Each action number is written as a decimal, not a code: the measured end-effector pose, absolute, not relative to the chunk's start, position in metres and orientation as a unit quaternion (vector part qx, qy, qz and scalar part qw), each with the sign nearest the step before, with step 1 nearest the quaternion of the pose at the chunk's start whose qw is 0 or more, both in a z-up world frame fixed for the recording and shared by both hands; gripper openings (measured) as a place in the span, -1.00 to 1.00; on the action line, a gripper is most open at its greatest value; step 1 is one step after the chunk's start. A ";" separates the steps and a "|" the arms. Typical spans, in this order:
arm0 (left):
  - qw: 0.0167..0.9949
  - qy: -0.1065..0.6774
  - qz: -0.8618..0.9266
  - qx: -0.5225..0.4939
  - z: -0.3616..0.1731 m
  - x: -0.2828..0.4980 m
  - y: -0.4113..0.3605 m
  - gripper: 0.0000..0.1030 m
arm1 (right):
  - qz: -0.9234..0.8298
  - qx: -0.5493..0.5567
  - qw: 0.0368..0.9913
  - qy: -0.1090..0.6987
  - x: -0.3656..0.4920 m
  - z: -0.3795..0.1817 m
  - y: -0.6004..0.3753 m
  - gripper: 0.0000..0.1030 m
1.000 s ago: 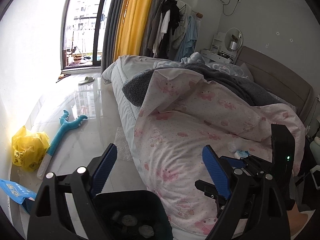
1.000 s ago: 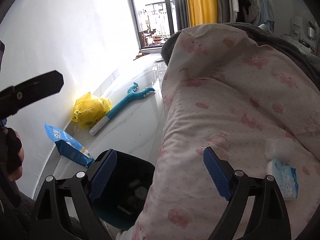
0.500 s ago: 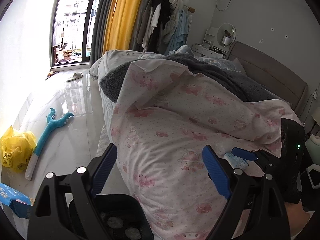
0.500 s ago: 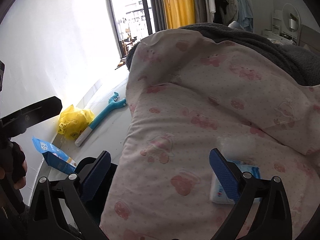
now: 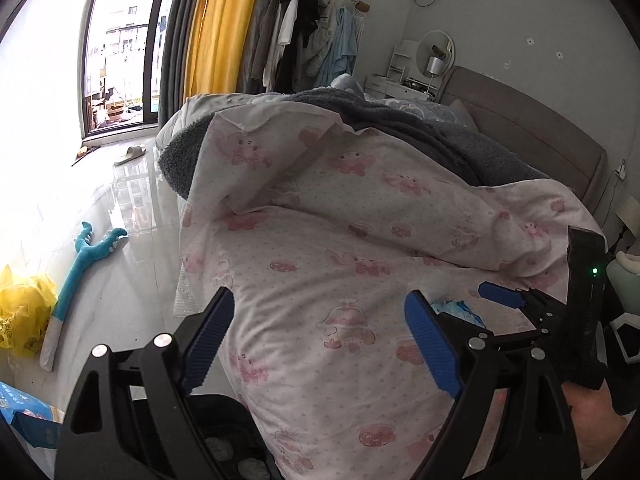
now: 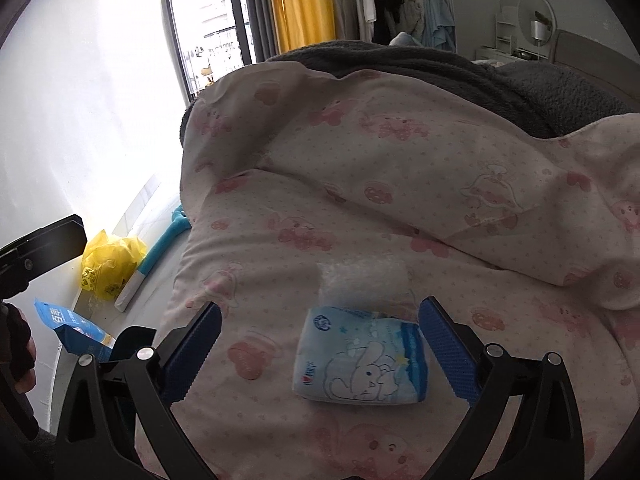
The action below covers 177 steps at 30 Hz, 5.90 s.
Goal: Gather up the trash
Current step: 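Grasp the blue wipes pack with the right gripper while the left gripper grasps the bubble wrap roll, then carry the wipes pack and bubble wrap roll over the teal bin with both grippers, then open both grippers to drop the wipes pack and bubble wrap into the bin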
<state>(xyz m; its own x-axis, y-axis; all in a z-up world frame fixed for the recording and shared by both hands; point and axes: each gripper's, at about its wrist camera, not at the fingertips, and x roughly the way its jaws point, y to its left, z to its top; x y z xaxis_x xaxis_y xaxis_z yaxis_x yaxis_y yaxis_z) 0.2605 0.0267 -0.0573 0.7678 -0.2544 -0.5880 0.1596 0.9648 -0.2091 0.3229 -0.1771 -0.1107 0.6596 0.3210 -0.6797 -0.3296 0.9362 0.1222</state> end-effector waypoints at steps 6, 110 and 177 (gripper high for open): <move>0.936 0.325 -0.117 -0.067 -0.059 0.267 0.014 0.72 | 0.169 0.026 0.898 0.406 0.332 -0.125 -0.194 0.93; 0.916 0.375 -0.141 -0.038 -0.106 0.304 -0.066 0.23 | 0.205 0.035 0.907 0.367 0.317 -0.079 -0.262 0.45; 0.884 0.445 0.025 -0.144 -0.156 0.171 0.232 0.68 | 0.368 -0.124 0.793 0.469 0.280 -0.165 0.097 0.45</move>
